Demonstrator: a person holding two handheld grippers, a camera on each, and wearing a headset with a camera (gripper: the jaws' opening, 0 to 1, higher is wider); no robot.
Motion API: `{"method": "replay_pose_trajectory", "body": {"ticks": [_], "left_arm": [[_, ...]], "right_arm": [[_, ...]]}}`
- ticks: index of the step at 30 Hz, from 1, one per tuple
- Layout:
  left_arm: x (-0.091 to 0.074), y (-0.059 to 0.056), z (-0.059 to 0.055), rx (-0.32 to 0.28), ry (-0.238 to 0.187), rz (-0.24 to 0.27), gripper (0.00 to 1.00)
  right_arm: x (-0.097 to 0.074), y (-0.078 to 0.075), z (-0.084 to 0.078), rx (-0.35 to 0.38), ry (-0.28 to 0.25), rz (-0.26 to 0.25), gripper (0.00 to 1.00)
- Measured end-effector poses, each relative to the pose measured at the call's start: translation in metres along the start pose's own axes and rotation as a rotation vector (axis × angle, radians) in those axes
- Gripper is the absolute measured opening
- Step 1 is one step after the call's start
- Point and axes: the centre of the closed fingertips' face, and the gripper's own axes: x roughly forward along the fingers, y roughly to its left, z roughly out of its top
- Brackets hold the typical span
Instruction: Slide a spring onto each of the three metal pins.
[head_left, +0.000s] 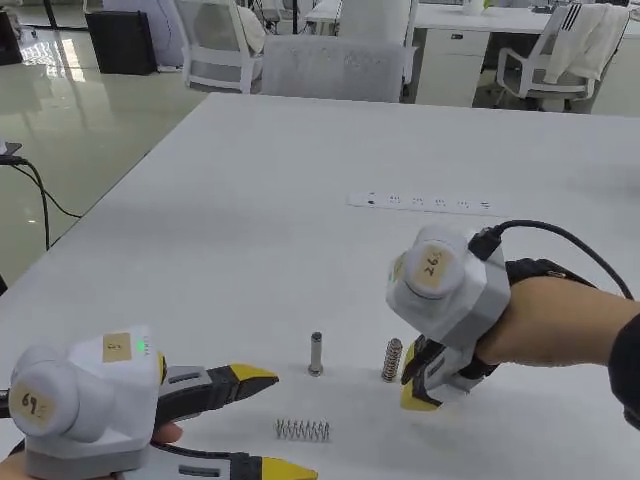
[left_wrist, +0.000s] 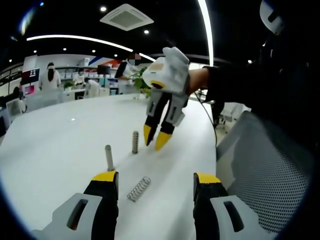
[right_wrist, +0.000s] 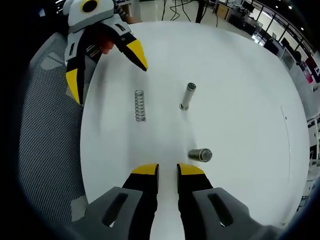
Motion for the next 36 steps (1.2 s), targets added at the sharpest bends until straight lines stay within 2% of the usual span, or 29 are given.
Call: {"method": "replay_pose_trajectory", "body": {"ticks": [11,18,36], "left_arm": [[-0.001,0.0,0.0,0.004,0.003,0.002,0.55],[-0.002,0.0,0.0,0.005,0.005,0.004,0.55],[-0.002,0.0,-0.002,0.003,0.007,0.003,0.55]], "right_arm": [[-0.001,0.019,0.025,-0.031,-0.044,0.04,0.13],[0.008,0.031,0.042,-0.074,-0.057,0.067,0.14],[0.032,0.039,0.06,-0.122,-0.047,0.098,0.13]]}}
